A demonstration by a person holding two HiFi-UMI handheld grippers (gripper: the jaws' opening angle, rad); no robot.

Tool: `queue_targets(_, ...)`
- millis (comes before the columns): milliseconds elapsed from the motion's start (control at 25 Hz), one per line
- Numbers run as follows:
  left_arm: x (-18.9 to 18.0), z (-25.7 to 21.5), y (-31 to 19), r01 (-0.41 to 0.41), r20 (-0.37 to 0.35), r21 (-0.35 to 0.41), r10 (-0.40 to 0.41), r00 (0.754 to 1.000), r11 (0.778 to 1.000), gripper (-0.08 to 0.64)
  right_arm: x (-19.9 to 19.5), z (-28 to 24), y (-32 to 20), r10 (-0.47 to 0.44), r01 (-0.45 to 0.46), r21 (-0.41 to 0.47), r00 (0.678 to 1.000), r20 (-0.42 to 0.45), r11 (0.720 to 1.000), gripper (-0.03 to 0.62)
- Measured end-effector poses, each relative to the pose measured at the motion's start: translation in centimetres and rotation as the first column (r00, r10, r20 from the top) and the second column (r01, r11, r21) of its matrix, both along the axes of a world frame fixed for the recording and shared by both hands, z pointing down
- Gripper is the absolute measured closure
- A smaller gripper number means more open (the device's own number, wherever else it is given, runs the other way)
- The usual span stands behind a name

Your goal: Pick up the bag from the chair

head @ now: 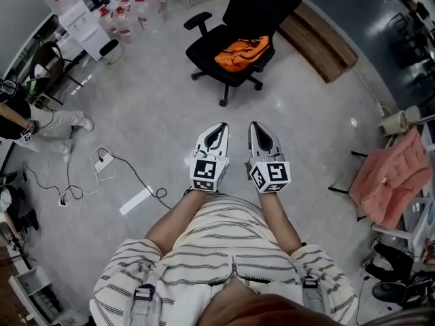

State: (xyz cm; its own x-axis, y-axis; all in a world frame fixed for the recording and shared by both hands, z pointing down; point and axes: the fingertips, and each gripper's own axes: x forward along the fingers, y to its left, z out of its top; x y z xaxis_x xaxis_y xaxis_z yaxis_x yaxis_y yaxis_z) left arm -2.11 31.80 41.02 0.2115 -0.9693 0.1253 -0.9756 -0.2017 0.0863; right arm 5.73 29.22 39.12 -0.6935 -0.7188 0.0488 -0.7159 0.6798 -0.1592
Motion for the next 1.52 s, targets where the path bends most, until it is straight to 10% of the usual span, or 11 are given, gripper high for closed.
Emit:
queue_targets(720,-9.4,-0.2,-19.1,-0.141,-0.012,-0.019,0.141,0.99,0.99,0.535,-9.2,-0.6,-18.3,0.145,-0.145,-0.009,0.989,-0.03,0.989,0.574)
queue_targets(1520,-7.9,4.9,-27.7,-0.207,-0.065,-0.132,0.2,0.978,0.969,0.535,-7.9,3.0,-26.6,0.212,-0.215,-0.078,0.976,-0.048,0.973,0.574)
